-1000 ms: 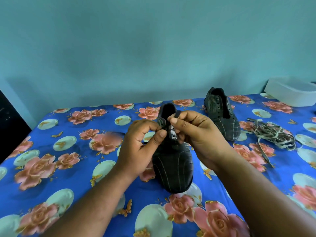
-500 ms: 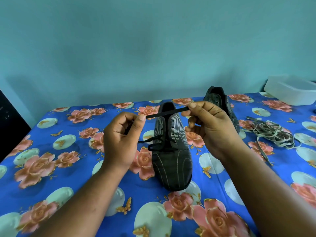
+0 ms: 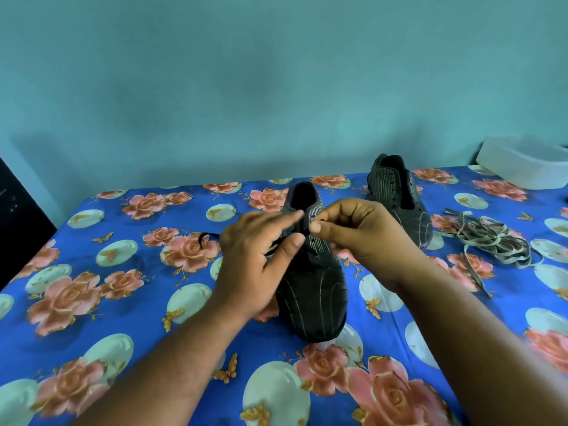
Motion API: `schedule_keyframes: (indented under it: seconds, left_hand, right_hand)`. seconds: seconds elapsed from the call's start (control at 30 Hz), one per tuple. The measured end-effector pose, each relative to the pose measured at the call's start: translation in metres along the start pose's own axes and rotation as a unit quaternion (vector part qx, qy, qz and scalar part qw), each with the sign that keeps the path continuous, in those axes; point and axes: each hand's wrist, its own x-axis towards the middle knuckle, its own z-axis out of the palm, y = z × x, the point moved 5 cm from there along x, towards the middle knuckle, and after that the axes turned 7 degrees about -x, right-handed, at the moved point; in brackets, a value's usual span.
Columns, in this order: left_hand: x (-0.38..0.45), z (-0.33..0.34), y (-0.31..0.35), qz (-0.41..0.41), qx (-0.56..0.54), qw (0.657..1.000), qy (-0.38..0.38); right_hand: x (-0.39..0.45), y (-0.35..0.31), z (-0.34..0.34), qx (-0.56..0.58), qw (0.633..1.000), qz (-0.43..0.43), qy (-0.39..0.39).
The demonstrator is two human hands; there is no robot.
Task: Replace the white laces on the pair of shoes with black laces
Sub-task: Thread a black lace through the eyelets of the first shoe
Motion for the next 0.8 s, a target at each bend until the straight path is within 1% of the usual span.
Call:
schedule_keyframes:
  seconds: [0.07, 0.13, 0.23, 0.33, 0.47, 0.53, 0.63, 0.7, 0.73, 0.8]
  left_hand:
    - [-0.001, 0.005, 0.006, 0.004, -0.012, 1.000, -0.009]
    - [0.000, 0.002, 0.007, 0.008, -0.019, 1.000, 0.014]
    - [0.001, -0.003, 0.001, -0.004, -0.022, 0.999, 0.038]
    - [0.000, -0.003, -0.003, -0.026, -0.027, 0.998, 0.041]
    - [-0.002, 0.002, 0.001, 0.003, -0.016, 0.999, 0.036]
    - [-0.002, 0.003, 0.000, 0.002, -0.004, 0.999, 0.040]
    - [-0.002, 0.003, -0.004, -0.017, 0.005, 0.999, 0.046]
    - [-0.001, 0.004, -0.003, -0.024, 0.028, 0.998, 0.043]
    - [-0.001, 0.006, -0.003, -0.028, 0.039, 0.998, 0.041]
    - [-0.001, 0.009, -0.003, -0.038, 0.058, 0.997, 0.034]
  right_hand:
    - [0.000, 0.000, 0.004, 0.001, 1.000, 0.000, -0.021]
    - [0.000, 0.000, 0.004, -0.005, 1.000, 0.003, -0.029]
    - [0.001, 0.004, 0.002, -0.025, 0.999, 0.005, -0.030]
    - [0.002, 0.006, 0.001, -0.058, 0.998, -0.008, -0.020]
    - [0.003, 0.011, 0.004, -0.066, 0.997, -0.013, -0.027]
    - [0.004, 0.012, 0.005, -0.070, 0.997, -0.014, -0.031]
    - [0.006, 0.016, 0.002, -0.083, 0.996, -0.019, 0.003]
    - [0.009, 0.020, -0.001, -0.147, 0.987, -0.048, 0.041]
    - [0.010, 0.021, -0.001, -0.205, 0.975, -0.073, 0.051]
    - [0.011, 0.025, 0.003, -0.302, 0.945, -0.119, 0.044]
